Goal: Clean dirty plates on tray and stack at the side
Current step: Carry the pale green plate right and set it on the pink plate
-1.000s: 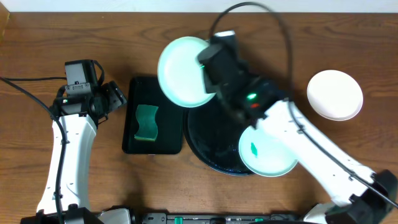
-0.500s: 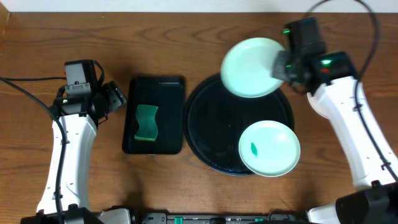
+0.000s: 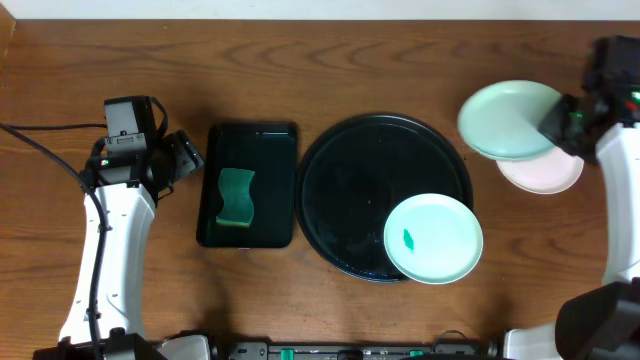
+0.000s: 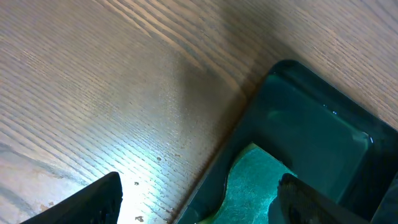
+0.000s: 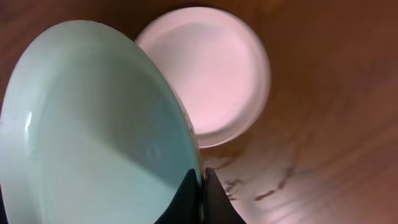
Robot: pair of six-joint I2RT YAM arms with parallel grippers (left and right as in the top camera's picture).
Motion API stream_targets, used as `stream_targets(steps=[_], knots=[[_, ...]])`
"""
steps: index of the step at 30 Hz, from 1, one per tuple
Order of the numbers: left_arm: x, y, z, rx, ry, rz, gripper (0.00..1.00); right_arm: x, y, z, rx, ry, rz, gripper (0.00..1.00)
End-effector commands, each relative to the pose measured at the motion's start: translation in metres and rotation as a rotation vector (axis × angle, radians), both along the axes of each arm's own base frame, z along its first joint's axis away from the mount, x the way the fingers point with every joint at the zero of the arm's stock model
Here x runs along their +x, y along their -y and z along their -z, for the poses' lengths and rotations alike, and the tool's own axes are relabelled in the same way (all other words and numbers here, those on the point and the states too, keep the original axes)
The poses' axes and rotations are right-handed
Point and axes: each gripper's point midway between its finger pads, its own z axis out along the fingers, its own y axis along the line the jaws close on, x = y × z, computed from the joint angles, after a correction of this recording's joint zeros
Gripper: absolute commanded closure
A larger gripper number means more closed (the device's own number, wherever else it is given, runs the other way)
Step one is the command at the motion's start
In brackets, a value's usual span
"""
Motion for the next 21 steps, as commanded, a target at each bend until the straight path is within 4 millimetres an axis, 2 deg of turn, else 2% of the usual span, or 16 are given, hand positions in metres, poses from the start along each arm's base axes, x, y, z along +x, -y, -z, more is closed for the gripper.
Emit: stream_targets(steps=[1,4,10,14,21], knots=[[0.003,-0.003,-0.006,0.01,0.016,-0.012,0.2,-0.019,0.025,0.006,-0.002,-0.016,0.087,0.99],[0.003,-0.003,-0.007,0.01,0.016,-0.011,0.2,-0.035,0.048,0.022,0.006,-0.043,0.162,0.99],[0.003,-0.003,-0.007,0.01,0.016,-0.012,0.2,-0.056,0.073,0.053,0.018,-0.069,0.251,0.99],[0.003,-0.003,-0.006,0.01,0.016,-0.012,0.2,-0.059,0.081,0.072,0.022,-0.053,0.276,0.99],[0.003,-0.003,-0.006,0.01,0.016,-0.011,0.2,-0.055,0.082,0.099,0.017,-0.015,0.275,0.99]])
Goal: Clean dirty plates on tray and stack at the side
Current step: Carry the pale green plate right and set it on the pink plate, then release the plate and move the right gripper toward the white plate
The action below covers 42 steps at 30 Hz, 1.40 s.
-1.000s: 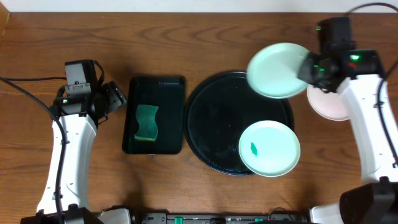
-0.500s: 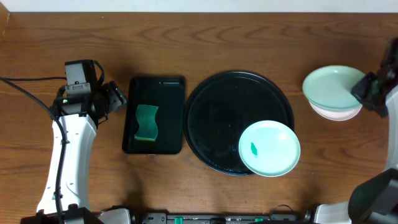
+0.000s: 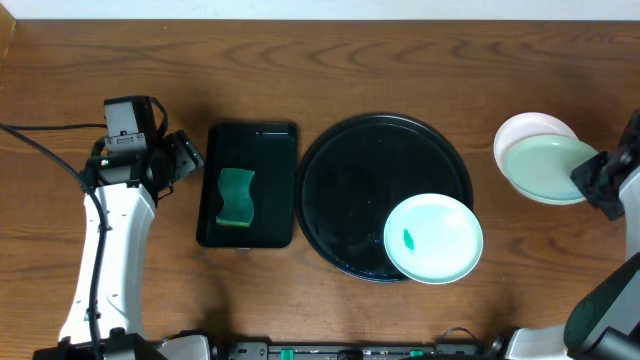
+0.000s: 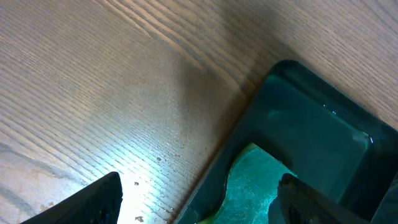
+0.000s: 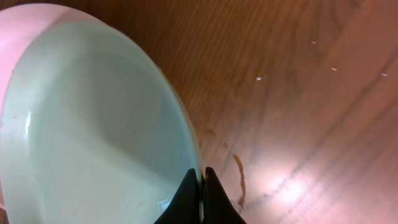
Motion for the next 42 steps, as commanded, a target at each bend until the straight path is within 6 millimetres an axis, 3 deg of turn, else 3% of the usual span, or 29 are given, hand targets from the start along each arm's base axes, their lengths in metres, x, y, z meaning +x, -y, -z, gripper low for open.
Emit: stream_targets(steps=[1,14,22,29,36,40,42], knots=[[0.003,-0.003,-0.006,0.01,0.016,-0.011,0.2,0.001,0.001,0.004,-0.014,0.045,0.012,0.99],[0.003,-0.003,-0.006,0.01,0.015,-0.011,0.2,0.017,0.008,0.022,-0.069,0.158,0.009,0.99],[0.003,-0.003,-0.006,0.01,0.015,-0.011,0.2,0.035,-0.001,0.032,-0.035,0.279,-0.033,0.99],[0.003,-0.003,-0.006,0.01,0.016,-0.012,0.2,0.034,-0.005,0.037,-0.023,0.282,-0.041,0.99],[0.003,-0.003,-0.006,0.01,0.016,-0.012,0.2,0.027,-0.008,0.042,-0.006,0.249,-0.04,0.74],[0.003,-0.003,-0.006,0.01,0.016,-0.011,0.2,0.02,-0.013,0.046,0.003,0.206,-0.076,0.51],[0.003,-0.003,-0.006,0.01,0.015,-0.012,0.2,0.018,-0.014,0.047,0.0,0.191,-0.099,0.48]])
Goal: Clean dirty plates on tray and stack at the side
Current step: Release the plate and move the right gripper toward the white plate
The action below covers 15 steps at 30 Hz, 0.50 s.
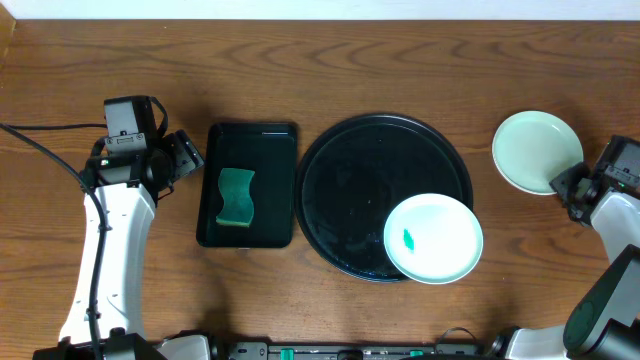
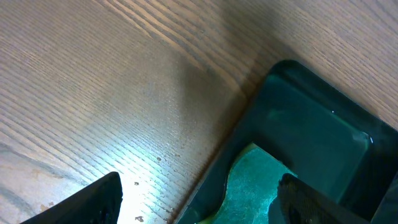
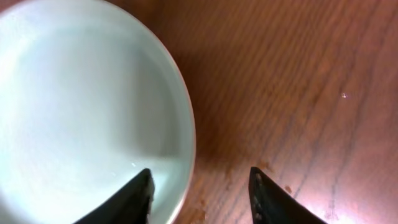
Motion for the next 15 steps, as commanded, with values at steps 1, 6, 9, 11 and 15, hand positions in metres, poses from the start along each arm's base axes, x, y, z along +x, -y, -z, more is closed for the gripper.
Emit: stream_targets(steps=[1,6,9,11,15], knots=[[0.003,-0.003,-0.006,0.011,0.016,-0.012,0.2,-0.001,-0.001,-0.004,-0.02,0.0,-0.039,0.46],[0.003,-0.003,-0.006,0.01,0.016,-0.012,0.2,0.014,-0.021,-0.018,0.008,0.061,-0.188,0.34],[0.003,-0.003,-0.007,0.011,0.016,-0.012,0.2,0.023,-0.036,-0.037,-0.025,0.102,-0.274,0.33],[0.003,-0.003,-0.006,0.01,0.016,-0.012,0.2,0.028,-0.059,-0.059,-0.066,0.136,-0.368,0.32],[0.003,-0.003,-0.006,0.01,0.016,-0.012,0.2,0.025,-0.104,-0.096,-0.097,0.192,-0.496,0.31]])
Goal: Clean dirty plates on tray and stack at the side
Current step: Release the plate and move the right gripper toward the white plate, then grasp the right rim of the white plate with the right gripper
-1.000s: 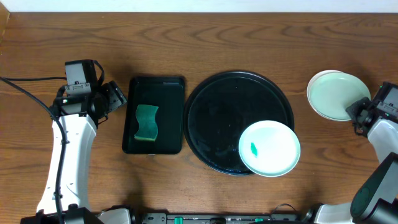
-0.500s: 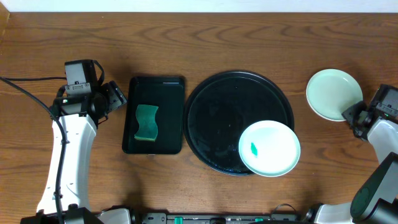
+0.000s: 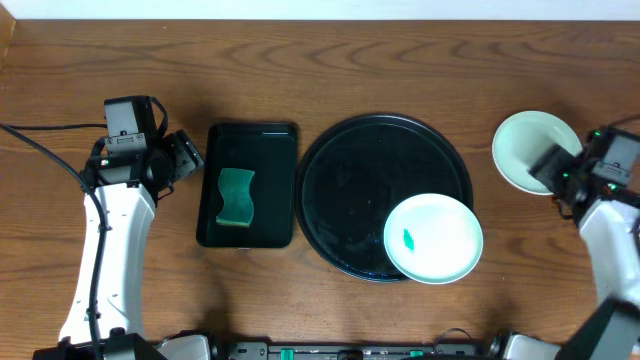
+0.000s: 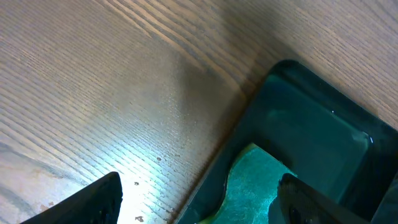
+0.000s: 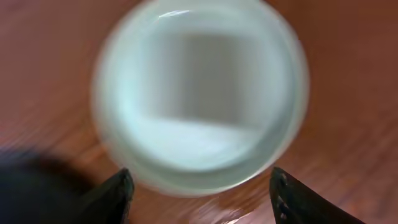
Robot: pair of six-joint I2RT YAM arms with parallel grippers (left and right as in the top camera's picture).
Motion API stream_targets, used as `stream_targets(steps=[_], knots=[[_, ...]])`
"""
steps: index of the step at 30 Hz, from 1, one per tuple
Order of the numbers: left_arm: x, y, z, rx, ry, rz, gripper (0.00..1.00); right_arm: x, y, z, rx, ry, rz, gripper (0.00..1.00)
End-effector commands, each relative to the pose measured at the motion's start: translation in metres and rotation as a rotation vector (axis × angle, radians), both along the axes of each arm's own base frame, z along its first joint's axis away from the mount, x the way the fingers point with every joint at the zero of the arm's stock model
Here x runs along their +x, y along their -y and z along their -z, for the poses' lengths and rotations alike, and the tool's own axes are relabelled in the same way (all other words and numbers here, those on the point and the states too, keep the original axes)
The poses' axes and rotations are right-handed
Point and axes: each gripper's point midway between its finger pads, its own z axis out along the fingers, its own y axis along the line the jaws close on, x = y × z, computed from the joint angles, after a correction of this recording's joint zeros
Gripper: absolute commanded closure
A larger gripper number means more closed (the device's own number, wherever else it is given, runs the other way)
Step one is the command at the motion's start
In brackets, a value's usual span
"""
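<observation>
A pale mint plate (image 3: 433,238) with a small green smear lies on the front right of the round black tray (image 3: 340,170). At the right side of the table sits a clean mint plate (image 3: 527,148), blurred in the right wrist view (image 5: 199,93). My right gripper (image 3: 556,172) stands open at that plate's near right rim, its fingers (image 5: 115,196) spread wide with nothing held. A green sponge (image 3: 237,196) rests in the rectangular black dish (image 3: 280,150). My left gripper (image 3: 188,157) is open over the dish's left edge, with the sponge (image 4: 249,180) between its fingertips' line of sight.
The wooden table extends around both trays. A black cable runs off the left arm toward the table's left edge. The right arm's base stands at the front right corner.
My right gripper has shifted a little left and back over the side plate, so the whole plate now shows in its wrist view, and its jaws stand wider apart. The left arm has not moved.
My right gripper first held the mint plate tilted above a pink plate at the right side. Then the mint plate was low over the pink one. Then it lay flat on it with the gripper open at its rim, and now the gripper is open over it.
</observation>
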Motion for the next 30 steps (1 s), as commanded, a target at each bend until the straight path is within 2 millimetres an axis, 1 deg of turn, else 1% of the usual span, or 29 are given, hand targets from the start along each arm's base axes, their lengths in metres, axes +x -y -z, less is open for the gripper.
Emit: stream_targets(steps=[1,3,5,7,10,13,18,23,27,30], knots=[[0.003,-0.003,-0.006,0.01,0.016,-0.012,0.2,-0.003,-0.045,-0.039,-0.038,0.073,-0.165,0.3],[0.003,-0.003,-0.006,0.01,0.016,-0.011,0.2,-0.017,-0.068,-0.053,-0.039,0.075,-0.226,0.3],[0.003,-0.003,-0.006,0.01,0.016,-0.011,0.2,-0.033,-0.085,-0.061,-0.037,0.068,-0.273,0.29],[0.003,-0.003,-0.006,0.01,0.016,-0.012,0.2,-0.054,-0.103,-0.067,-0.029,0.046,-0.325,0.28],[0.003,-0.003,-0.006,0.01,0.016,-0.012,0.2,-0.085,-0.119,-0.069,-0.011,-0.001,-0.378,0.26],[0.003,-0.003,-0.006,0.01,0.016,-0.011,0.2,-0.115,-0.13,-0.068,0.031,-0.074,-0.416,0.26],[0.003,-0.003,-0.006,0.01,0.016,-0.011,0.2,-0.153,-0.132,-0.059,0.059,-0.251,-0.443,0.26],[0.003,-0.003,-0.006,0.01,0.016,-0.012,0.2,-0.155,-0.132,-0.051,0.074,-0.314,-0.438,0.28],[0.003,-0.003,-0.006,0.01,0.016,-0.012,0.2,-0.156,-0.129,-0.036,0.098,-0.41,-0.398,0.3],[0.003,-0.003,-0.007,0.01,0.016,-0.012,0.2,-0.157,-0.129,-0.023,0.123,-0.494,-0.377,0.29]])
